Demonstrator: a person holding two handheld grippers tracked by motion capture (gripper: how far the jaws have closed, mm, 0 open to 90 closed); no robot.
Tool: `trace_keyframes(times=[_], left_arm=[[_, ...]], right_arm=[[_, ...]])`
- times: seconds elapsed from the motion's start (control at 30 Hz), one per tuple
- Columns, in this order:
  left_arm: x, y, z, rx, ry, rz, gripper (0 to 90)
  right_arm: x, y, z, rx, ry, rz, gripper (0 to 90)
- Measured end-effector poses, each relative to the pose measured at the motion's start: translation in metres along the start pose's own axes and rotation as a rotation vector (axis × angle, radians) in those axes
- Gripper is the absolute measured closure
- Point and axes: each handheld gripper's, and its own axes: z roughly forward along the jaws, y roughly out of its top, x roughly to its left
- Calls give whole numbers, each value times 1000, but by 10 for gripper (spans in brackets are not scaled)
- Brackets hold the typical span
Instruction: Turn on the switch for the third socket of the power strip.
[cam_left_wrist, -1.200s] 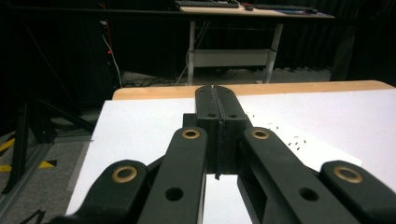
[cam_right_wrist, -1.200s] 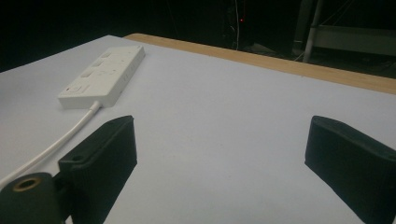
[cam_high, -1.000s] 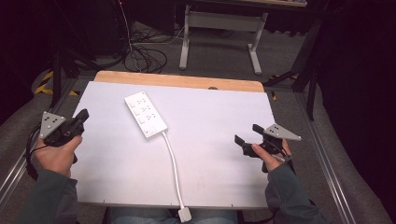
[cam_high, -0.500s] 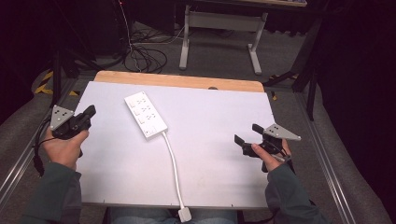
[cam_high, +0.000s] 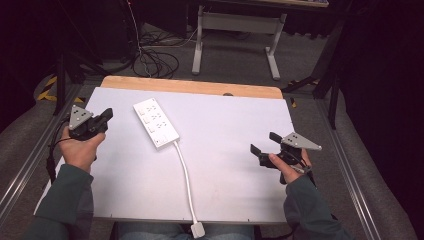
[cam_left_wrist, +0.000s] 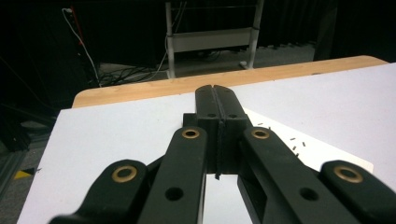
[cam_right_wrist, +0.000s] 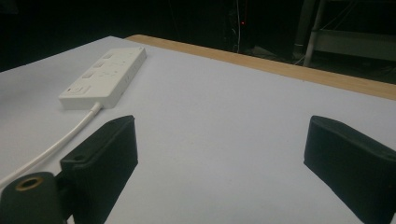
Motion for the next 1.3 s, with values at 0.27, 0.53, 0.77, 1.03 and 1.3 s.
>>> trace_keyframes(times=[0.27,0.53,0.77,1.03,1.3], left_arm=[[-5,2,17,32,-16,30,898],[-10,3,37,74,-31,56,898],[-12,4,54,102,-41,65,899],[-18,8,76,134,-61,100,899],[-16,5,92,170,-62,104,899]], right_arm=[[0,0,0,-3,4,1,102],[0,1,3,2,7,-16,102],[1,1,3,2,8,-14,102],[1,1,3,1,13,-16,102],[1,1,2,-1,15,-18,101]])
